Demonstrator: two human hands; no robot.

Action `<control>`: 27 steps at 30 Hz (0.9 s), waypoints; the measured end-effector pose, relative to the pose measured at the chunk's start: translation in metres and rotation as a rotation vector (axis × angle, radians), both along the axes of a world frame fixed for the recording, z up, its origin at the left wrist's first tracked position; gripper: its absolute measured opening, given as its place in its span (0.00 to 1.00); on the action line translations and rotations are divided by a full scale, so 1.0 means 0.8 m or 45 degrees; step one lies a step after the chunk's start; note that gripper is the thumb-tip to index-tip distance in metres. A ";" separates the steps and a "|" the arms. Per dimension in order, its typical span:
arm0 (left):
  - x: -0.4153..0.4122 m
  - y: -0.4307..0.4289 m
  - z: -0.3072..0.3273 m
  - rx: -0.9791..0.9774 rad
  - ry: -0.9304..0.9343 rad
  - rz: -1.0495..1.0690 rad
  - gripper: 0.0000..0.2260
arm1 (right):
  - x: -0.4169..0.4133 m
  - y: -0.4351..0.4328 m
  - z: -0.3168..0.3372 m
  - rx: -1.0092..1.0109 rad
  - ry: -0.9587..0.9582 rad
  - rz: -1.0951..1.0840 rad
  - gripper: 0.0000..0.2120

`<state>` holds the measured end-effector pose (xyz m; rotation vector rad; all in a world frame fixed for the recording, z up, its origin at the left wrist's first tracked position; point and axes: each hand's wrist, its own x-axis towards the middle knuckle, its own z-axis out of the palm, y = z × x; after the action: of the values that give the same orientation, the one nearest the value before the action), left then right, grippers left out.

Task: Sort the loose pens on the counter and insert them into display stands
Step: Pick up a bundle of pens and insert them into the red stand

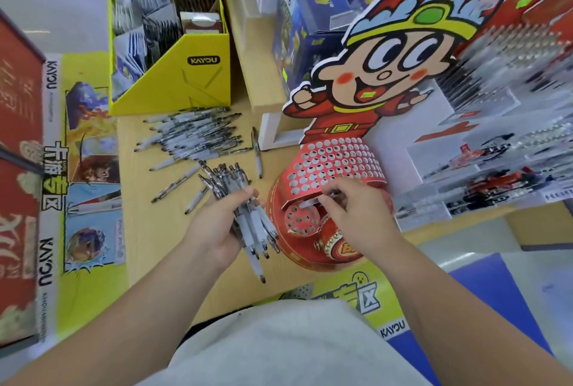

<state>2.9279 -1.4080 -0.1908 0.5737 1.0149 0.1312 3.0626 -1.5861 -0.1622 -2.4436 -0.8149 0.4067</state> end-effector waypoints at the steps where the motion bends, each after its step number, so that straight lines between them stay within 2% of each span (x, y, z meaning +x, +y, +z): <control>1: 0.001 0.000 0.001 0.003 0.001 0.010 0.03 | 0.001 0.003 -0.001 -0.007 -0.012 0.020 0.04; 17: -0.009 -0.009 0.007 0.018 -0.043 0.069 0.02 | 0.007 0.032 -0.012 -0.109 -0.127 0.177 0.08; 24: -0.014 -0.011 0.009 -0.027 -0.128 0.049 0.13 | 0.008 0.035 -0.011 -0.238 -0.173 0.241 0.07; 27: -0.017 -0.012 0.008 -0.012 -0.142 0.034 0.10 | 0.005 0.035 -0.013 -0.254 -0.176 0.232 0.07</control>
<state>2.9142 -1.4174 -0.1841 0.5390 0.9147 0.1801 3.0666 -1.5582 -0.1723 -2.6127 -1.1099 0.4060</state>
